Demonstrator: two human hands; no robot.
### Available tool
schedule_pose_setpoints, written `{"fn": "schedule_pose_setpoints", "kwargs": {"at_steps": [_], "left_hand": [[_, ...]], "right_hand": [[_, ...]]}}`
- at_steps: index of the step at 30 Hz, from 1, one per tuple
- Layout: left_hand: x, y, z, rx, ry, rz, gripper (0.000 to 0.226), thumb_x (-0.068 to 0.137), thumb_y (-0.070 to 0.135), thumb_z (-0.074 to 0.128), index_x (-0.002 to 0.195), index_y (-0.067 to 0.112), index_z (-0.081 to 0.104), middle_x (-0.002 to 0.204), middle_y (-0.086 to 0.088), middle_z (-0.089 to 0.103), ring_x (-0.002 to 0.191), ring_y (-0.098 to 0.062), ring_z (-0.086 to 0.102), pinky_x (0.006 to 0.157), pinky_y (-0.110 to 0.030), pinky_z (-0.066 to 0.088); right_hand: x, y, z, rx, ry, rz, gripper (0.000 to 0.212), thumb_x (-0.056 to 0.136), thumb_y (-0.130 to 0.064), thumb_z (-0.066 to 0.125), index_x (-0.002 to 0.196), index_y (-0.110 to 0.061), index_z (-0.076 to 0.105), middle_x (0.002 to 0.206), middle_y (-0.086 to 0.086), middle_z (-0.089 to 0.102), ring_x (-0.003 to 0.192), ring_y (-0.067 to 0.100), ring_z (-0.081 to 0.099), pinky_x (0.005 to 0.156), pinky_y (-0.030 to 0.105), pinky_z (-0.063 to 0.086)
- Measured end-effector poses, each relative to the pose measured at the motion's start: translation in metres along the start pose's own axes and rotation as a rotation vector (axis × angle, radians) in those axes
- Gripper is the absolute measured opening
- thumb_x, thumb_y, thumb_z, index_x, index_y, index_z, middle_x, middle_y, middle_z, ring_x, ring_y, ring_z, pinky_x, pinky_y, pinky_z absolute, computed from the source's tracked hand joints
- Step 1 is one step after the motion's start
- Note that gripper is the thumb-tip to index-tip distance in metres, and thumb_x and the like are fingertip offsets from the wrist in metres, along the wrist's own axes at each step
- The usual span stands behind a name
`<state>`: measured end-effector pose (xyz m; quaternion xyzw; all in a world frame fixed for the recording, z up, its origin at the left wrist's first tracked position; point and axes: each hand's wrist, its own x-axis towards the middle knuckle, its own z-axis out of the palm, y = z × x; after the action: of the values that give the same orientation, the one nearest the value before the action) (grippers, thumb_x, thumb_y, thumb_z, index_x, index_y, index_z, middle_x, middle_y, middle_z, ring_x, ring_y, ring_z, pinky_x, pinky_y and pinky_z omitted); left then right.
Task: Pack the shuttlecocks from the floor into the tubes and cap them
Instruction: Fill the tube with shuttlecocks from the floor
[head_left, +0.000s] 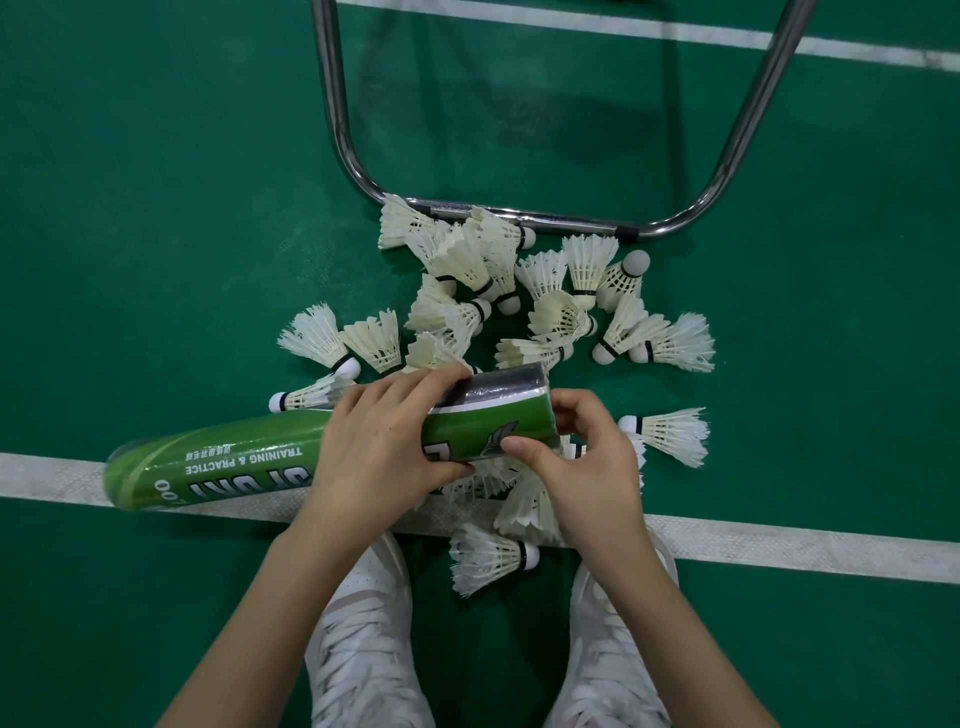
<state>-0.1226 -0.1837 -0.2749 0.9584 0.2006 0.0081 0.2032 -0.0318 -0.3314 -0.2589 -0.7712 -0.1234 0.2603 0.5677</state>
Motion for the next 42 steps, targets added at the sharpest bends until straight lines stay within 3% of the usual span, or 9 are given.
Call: {"fn": "schedule_pose_setpoints", "kwargs": {"at_steps": [7,10,20,24,28,31,34,38,42], "left_hand": [[-0.001,-0.001,0.001,-0.002,0.000,0.009,0.083,0.054,0.047,0.081,0.122,0.038,0.035,0.117,0.010,0.060,0.107,-0.020,0.056,0.087,-0.040,0.039],[-0.001,-0.001,0.001,-0.005,-0.002,0.002,0.083,0.053,0.048,0.080,0.122,0.038,0.036,0.118,0.011,0.059,0.108,-0.020,0.055,0.087,-0.040,0.039],[-0.002,-0.002,0.001,0.001,-0.022,-0.007,0.083,0.053,0.049,0.080,0.124,0.038,0.039,0.118,0.013,0.058,0.108,-0.019,0.055,0.088,-0.038,0.038],[0.000,-0.007,-0.001,0.001,-0.029,-0.030,0.083,0.054,0.049,0.080,0.126,0.036,0.042,0.118,0.010,0.059,0.108,-0.020,0.055,0.089,-0.039,0.038],[0.000,-0.018,-0.007,-0.007,-0.015,-0.111,0.081,0.058,0.049,0.080,0.129,0.033,0.044,0.117,0.006,0.060,0.107,-0.023,0.054,0.090,-0.039,0.037],[-0.002,-0.024,-0.009,-0.001,-0.019,-0.141,0.081,0.058,0.049,0.080,0.129,0.033,0.044,0.117,0.005,0.060,0.107,-0.023,0.053,0.090,-0.039,0.037],[-0.004,-0.024,-0.006,0.007,-0.018,-0.132,0.082,0.057,0.048,0.081,0.129,0.032,0.044,0.116,0.005,0.061,0.106,-0.023,0.054,0.090,-0.040,0.037],[-0.005,-0.023,-0.004,0.015,-0.030,-0.127,0.082,0.057,0.048,0.080,0.129,0.032,0.044,0.118,0.004,0.060,0.109,-0.024,0.052,0.091,-0.040,0.036],[-0.004,-0.023,-0.005,0.003,-0.031,-0.140,0.083,0.058,0.050,0.080,0.130,0.033,0.043,0.120,0.005,0.059,0.111,-0.022,0.051,0.092,-0.039,0.034]], "right_hand": [[0.002,0.007,-0.002,0.034,-0.109,0.053,0.029,0.074,-0.007,0.074,0.091,-0.027,0.062,0.087,-0.007,0.068,0.083,0.002,0.061,0.076,0.014,0.049],[0.003,0.006,-0.002,0.062,-0.158,0.061,0.026,0.078,-0.005,0.069,0.095,-0.024,0.064,0.088,-0.007,0.069,0.082,-0.002,0.061,0.074,0.011,0.047],[0.006,0.007,-0.005,0.084,-0.288,0.059,0.032,0.084,-0.003,0.064,0.097,-0.030,0.054,0.089,-0.014,0.068,0.090,-0.001,0.063,0.079,0.015,0.050],[0.012,0.003,-0.013,0.076,-0.266,0.066,0.029,0.081,-0.011,0.068,0.099,-0.028,0.054,0.093,-0.007,0.070,0.087,-0.001,0.065,0.068,0.008,0.047],[0.027,0.007,-0.028,0.064,-0.214,0.037,0.023,0.080,-0.029,0.065,0.101,-0.025,0.057,0.101,-0.004,0.068,0.097,0.005,0.063,0.082,0.017,0.050],[0.050,0.018,-0.036,-0.069,-0.160,0.000,0.018,0.085,-0.023,0.063,0.103,-0.022,0.058,0.104,-0.005,0.066,0.097,0.004,0.061,0.086,0.014,0.047],[0.078,0.028,-0.041,-0.255,-0.089,-0.049,0.021,0.087,-0.012,0.061,0.107,-0.017,0.059,0.101,-0.002,0.061,0.087,0.006,0.056,0.073,0.002,0.042],[0.108,0.041,-0.043,-0.551,-0.127,-0.111,0.033,0.089,-0.006,0.056,0.119,-0.019,0.058,0.098,0.005,0.051,0.075,0.008,0.047,0.066,0.008,0.036],[0.116,0.050,-0.043,-0.633,-0.204,-0.108,0.046,0.089,-0.002,0.053,0.131,-0.020,0.049,0.106,0.004,0.053,0.083,0.013,0.049,0.079,0.016,0.035]]}}
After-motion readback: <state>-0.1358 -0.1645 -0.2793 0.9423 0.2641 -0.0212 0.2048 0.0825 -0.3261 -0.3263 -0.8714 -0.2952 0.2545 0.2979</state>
